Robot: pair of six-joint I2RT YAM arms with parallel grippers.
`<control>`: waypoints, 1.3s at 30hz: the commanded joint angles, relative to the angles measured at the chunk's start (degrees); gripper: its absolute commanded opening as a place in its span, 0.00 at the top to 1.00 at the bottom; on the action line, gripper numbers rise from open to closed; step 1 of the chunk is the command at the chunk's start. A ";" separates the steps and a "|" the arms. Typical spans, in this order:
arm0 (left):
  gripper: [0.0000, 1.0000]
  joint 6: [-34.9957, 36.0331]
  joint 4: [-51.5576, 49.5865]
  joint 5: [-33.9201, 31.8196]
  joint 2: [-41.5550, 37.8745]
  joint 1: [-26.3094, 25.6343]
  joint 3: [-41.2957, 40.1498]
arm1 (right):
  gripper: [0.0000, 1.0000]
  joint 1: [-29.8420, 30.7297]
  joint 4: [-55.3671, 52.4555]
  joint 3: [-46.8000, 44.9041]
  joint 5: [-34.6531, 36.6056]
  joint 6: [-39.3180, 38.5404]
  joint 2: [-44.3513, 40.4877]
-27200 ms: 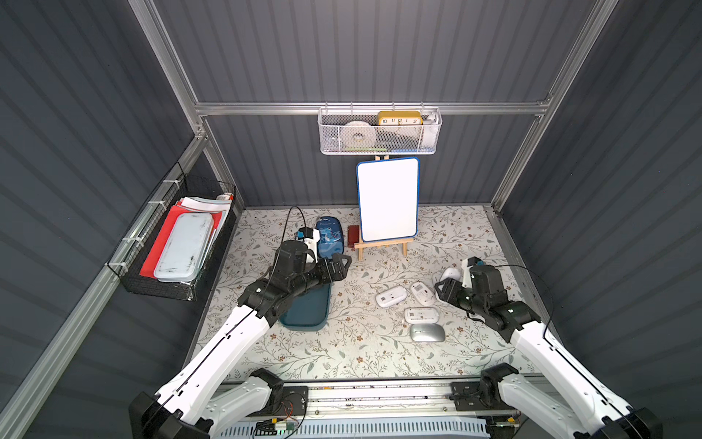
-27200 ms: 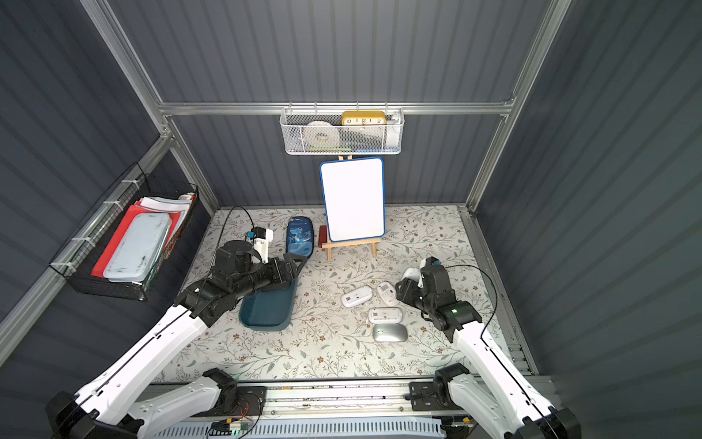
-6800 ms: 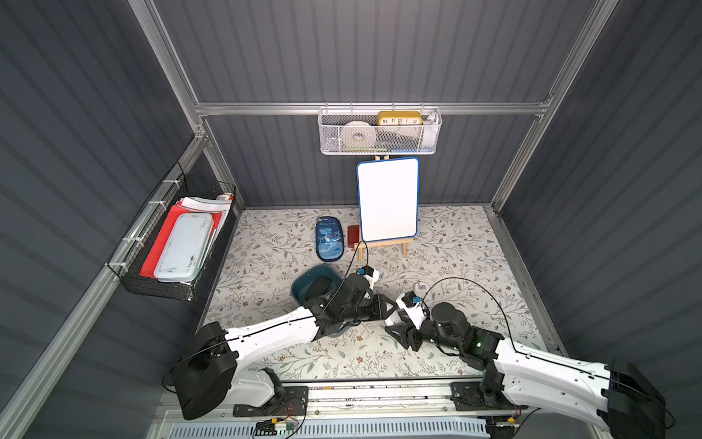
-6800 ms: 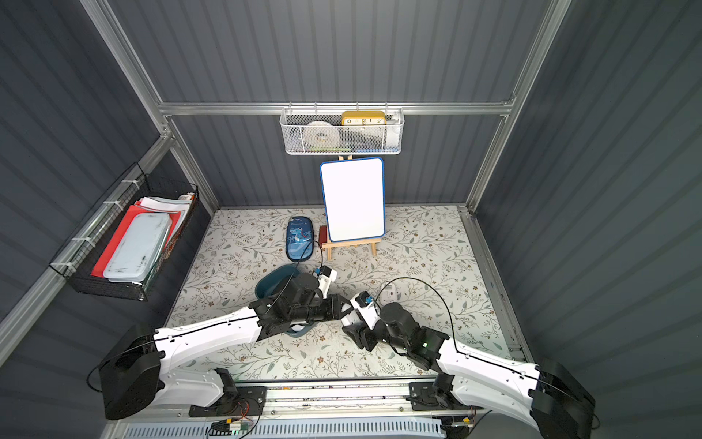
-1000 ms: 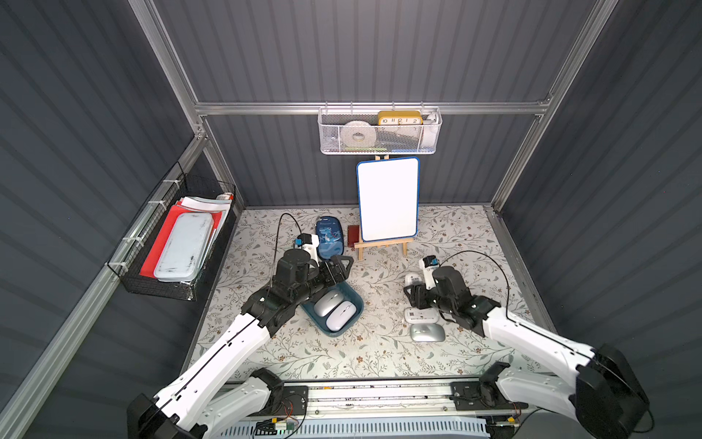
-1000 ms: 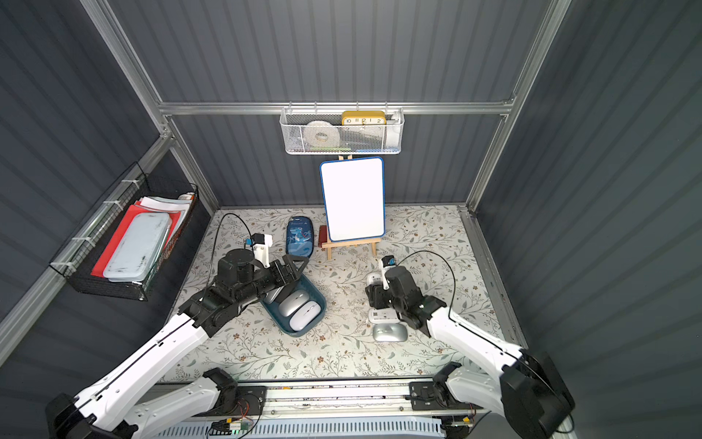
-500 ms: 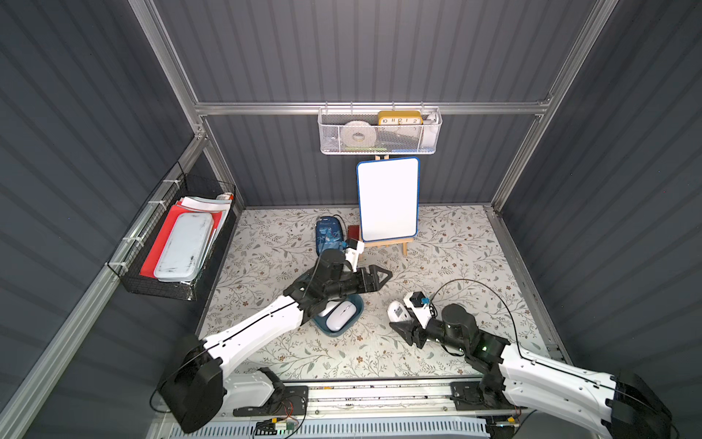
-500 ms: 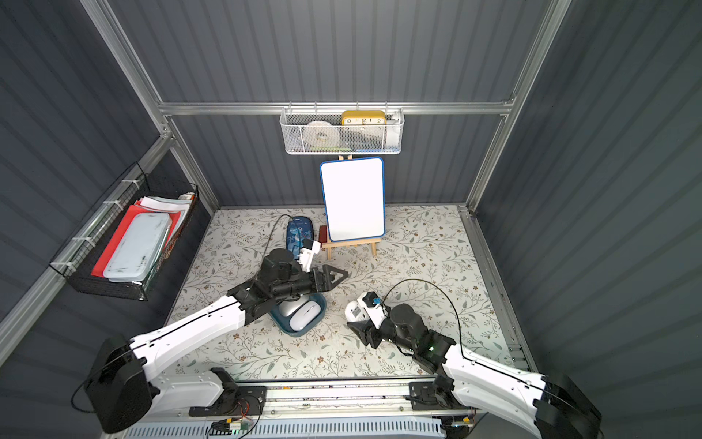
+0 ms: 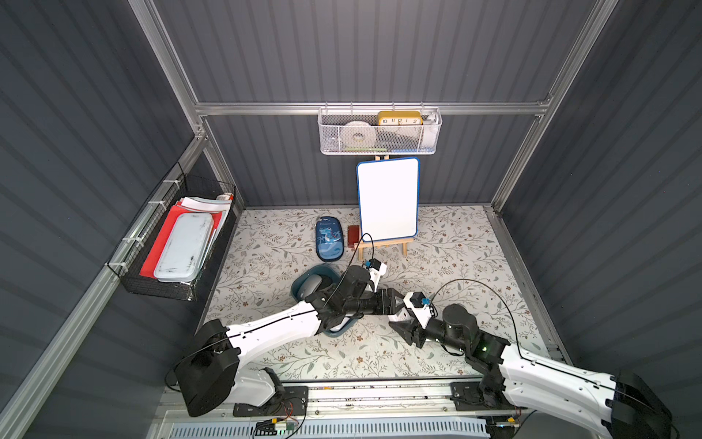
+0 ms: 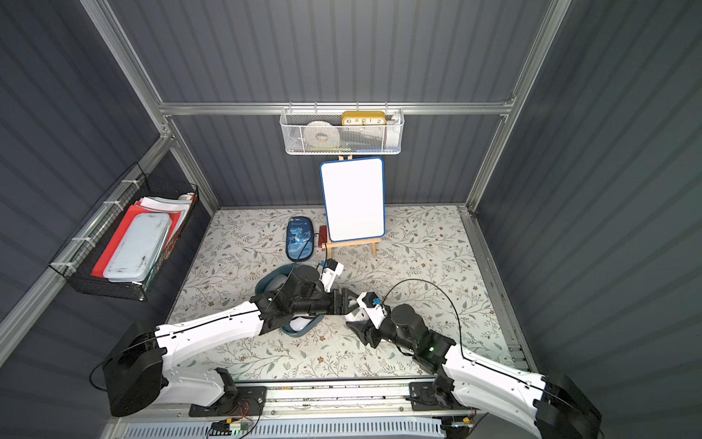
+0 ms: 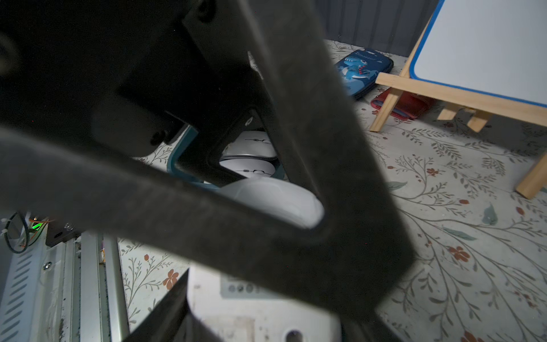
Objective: Put the mouse in the storage box
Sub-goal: Pick up the mouse from the center of the board, then place the mouse in the storage box.
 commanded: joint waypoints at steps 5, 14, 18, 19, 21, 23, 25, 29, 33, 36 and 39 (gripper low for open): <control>0.40 -1.00 -2.24 -2.50 0.91 -2.82 -0.28 | 0.66 0.32 2.10 -0.22 -0.60 -0.58 0.18; 0.56 -2.56 -2.40 -3.77 0.70 -4.42 -1.61 | 0.66 0.34 2.18 -0.23 -0.30 -0.51 0.26; 0.62 -2.78 -2.87 -4.81 0.28 -4.67 -1.62 | 0.66 0.31 2.20 -0.22 -0.29 -0.49 0.33; 0.71 -2.94 -3.24 -5.49 -0.02 -4.69 -1.57 | 0.66 0.33 2.20 -0.24 -0.32 -0.49 0.27; 0.93 -3.40 -4.05 -7.10 -0.83 -4.67 -1.49 | 0.66 0.33 2.20 -0.22 -0.29 -0.49 0.27; 1.00 -3.74 -5.41 -8.92 -1.59 -4.63 -0.98 | 0.61 0.32 2.18 -0.30 -0.17 -0.49 0.18; 1.00 -4.28 -8.10 -11.72 -2.67 -4.64 0.04 | 0.36 0.33 2.29 -0.22 0.59 -0.16 0.27; 1.00 -8.05 -18.66 -20.64 -6.23 -4.56 5.09 | 0.04 0.45 2.29 -0.31 3.59 0.82 0.23; 1.00 -10.46 -34.95 -34.42 -7.32 -3.63 14.24 | 0.01 0.41 2.29 -0.42 4.11 1.09 0.09; 1.00 -14.96 -47.24 -43.77 -4.56 -0.38 18.32 | 0.01 0.40 2.29 -0.40 4.22 1.16 0.33; 1.00 -20.16 -56.82 -48.99 0.04 3.71 19.90 | 0.01 0.40 2.46 -0.40 4.48 1.27 0.53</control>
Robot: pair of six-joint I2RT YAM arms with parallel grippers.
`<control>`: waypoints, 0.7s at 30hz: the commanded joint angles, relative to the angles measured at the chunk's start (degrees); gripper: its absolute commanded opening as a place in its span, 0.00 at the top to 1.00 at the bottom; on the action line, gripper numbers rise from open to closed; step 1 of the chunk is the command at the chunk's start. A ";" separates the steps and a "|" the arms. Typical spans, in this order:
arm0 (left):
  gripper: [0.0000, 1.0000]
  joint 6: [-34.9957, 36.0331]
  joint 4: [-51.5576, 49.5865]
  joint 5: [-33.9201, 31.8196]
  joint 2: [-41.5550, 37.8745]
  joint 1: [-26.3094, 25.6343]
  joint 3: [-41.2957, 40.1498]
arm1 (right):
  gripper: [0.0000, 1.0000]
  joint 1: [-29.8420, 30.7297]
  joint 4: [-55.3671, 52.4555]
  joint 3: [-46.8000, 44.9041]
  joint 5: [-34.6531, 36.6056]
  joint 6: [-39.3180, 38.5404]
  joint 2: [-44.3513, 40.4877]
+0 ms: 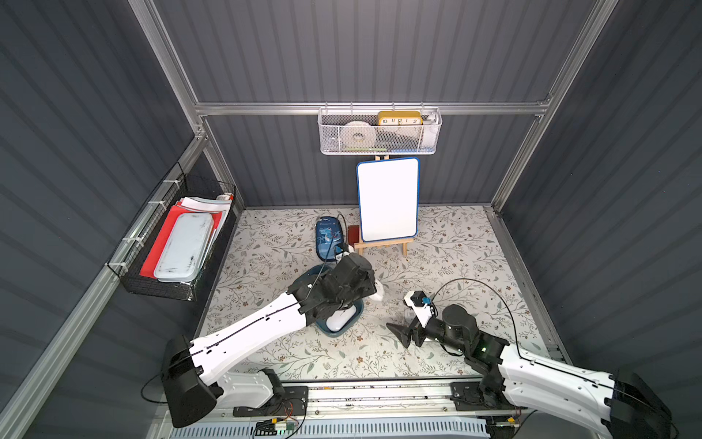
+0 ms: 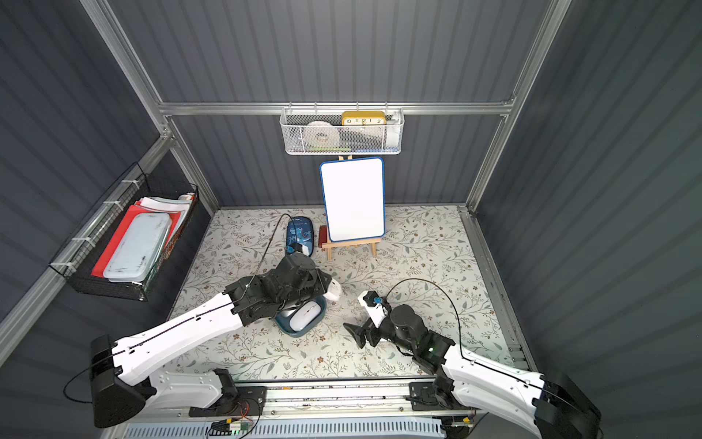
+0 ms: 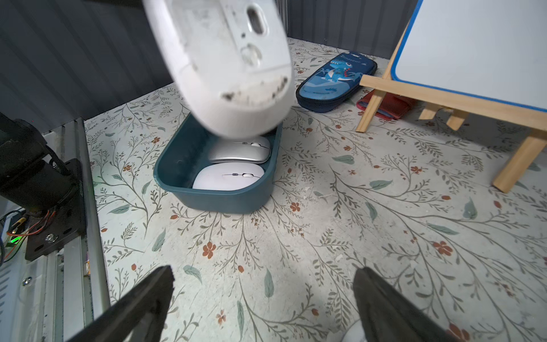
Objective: Put the mouse in the storage box
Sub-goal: Place the mouse in the storage box.
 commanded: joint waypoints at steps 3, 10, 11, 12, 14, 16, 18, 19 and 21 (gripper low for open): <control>1.00 -10.40 -24.08 -14.80 9.68 4.05 2.11 | 0.01 -0.10 1.24 -0.08 1.04 0.42 0.25; 1.00 -15.21 -30.12 -18.25 21.76 5.40 2.85 | 0.01 -0.10 1.24 -0.09 1.27 0.51 0.26; 1.00 -15.50 -30.10 -18.51 22.47 5.40 2.79 | 0.01 -0.08 1.21 -0.09 1.23 0.55 0.25; 1.00 -15.53 -30.16 -18.84 23.14 5.47 2.68 | 0.01 -0.11 1.24 -0.13 1.23 0.55 0.25; 1.00 -15.54 -30.12 -19.26 23.88 5.81 2.41 | 0.01 -0.10 1.24 -0.09 1.22 0.50 0.25; 1.00 -15.40 -30.18 -19.68 24.37 6.14 2.02 | 0.01 -0.10 1.24 -0.02 1.31 0.59 0.38; 1.00 -15.14 -30.18 -20.29 24.85 6.74 1.62 | 0.01 -0.16 1.32 0.01 1.33 0.64 0.51; 1.00 -15.08 -30.18 -20.59 25.03 6.93 1.41 | 0.01 -0.10 1.32 0.02 1.26 0.59 0.58; 1.00 -14.86 -30.19 -21.38 26.01 7.79 0.99 | 0.01 -0.10 1.20 0.13 1.44 0.59 0.74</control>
